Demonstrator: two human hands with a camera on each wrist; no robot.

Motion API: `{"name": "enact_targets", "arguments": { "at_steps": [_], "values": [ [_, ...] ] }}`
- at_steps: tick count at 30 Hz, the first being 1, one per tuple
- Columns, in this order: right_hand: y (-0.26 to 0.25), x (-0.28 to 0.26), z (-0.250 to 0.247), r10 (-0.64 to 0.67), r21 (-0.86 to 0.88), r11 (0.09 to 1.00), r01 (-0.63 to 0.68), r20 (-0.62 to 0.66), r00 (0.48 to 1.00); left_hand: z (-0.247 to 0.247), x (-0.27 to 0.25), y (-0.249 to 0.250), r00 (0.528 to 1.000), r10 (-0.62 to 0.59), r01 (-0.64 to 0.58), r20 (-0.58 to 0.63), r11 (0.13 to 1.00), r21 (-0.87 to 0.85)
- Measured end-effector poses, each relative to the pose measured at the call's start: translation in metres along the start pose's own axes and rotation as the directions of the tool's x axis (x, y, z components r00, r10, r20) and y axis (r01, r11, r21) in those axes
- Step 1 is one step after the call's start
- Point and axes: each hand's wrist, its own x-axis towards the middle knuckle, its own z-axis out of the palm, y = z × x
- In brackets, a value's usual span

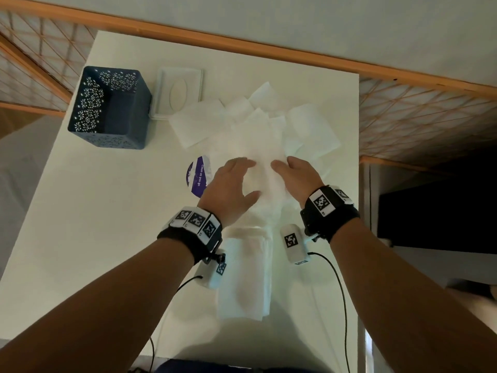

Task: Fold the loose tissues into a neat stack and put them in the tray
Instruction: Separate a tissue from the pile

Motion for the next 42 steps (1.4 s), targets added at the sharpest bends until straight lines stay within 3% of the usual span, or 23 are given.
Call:
{"name": "enact_targets", "arguments": {
  "at_steps": [8, 17, 22, 26, 29, 32, 35, 38, 42],
  "values": [
    [-0.013, -0.005, 0.005, 0.174, 0.394, 0.899, -0.191, 0.077, 0.982, -0.006, 0.007, 0.008, 0.992, 0.017, -0.015, 0.121, 1.0, -0.012],
    [-0.016, -0.012, 0.004, 0.227, 0.449, 0.859, -0.246, 0.098, 0.969, -0.015, 0.004, 0.012, 0.979, 0.025, -0.05, 0.203, 0.992, 0.117],
    [-0.015, -0.014, -0.001, 0.236, 0.38, 0.892, -0.245, 0.071, 0.969, -0.023, 0.0, 0.006, 0.998, 0.016, -0.021, 0.063, 0.998, 0.067],
    [-0.008, -0.014, -0.011, 0.133, 0.149, 0.981, -0.126, -0.033, 0.991, -0.039, 0.0, -0.004, 0.987, -0.081, 0.084, -0.14, 0.996, 0.016],
    [0.0, -0.011, -0.017, 0.075, -0.041, 0.996, -0.082, -0.133, 0.988, -0.056, 0.001, -0.002, 0.962, -0.154, 0.128, -0.227, 0.984, -0.127],
    [-0.001, -0.012, -0.02, -0.015, -0.133, 0.991, -0.004, -0.145, 0.989, -0.067, 0.0, 0.006, 0.957, -0.205, 0.134, -0.205, 0.94, -0.315],
    [-0.011, -0.022, -0.021, -0.23, -0.252, 0.946, 0.202, -0.088, 0.969, -0.071, -0.004, 0.018, 0.968, -0.21, 0.141, -0.139, 0.908, -0.394],
    [-0.029, -0.038, -0.021, -0.389, -0.294, 0.878, 0.378, 0.024, 0.921, -0.072, -0.007, 0.027, 0.987, -0.121, 0.071, -0.109, 0.922, -0.38],
    [-0.05, -0.055, -0.023, -0.46, -0.24, 0.85, 0.469, 0.098, 0.883, -0.073, -0.01, 0.037, 0.998, -0.013, 0.03, 0.06, 0.956, -0.291]
  ]
}}
